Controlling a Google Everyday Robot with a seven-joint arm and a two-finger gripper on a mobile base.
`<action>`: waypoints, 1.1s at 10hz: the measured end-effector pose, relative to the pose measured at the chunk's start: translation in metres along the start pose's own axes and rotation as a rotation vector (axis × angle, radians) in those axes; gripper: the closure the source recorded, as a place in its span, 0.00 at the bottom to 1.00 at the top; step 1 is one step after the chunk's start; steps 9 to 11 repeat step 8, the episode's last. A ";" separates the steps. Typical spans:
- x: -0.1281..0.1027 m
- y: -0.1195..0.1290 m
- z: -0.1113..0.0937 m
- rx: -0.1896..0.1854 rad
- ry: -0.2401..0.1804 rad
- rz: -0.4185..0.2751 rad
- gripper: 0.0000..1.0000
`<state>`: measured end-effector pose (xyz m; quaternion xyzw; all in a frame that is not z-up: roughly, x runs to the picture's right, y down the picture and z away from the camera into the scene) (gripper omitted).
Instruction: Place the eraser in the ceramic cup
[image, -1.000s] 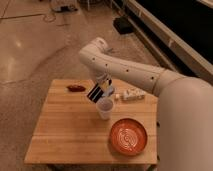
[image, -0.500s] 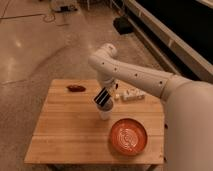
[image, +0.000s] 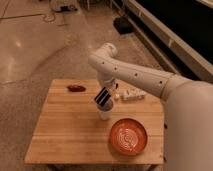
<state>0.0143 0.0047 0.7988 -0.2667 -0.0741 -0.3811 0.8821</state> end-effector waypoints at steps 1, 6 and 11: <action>0.001 0.000 0.000 0.001 0.001 0.000 0.27; 0.003 0.000 -0.004 0.002 0.002 -0.007 0.25; 0.003 0.001 -0.004 0.001 0.004 -0.010 0.25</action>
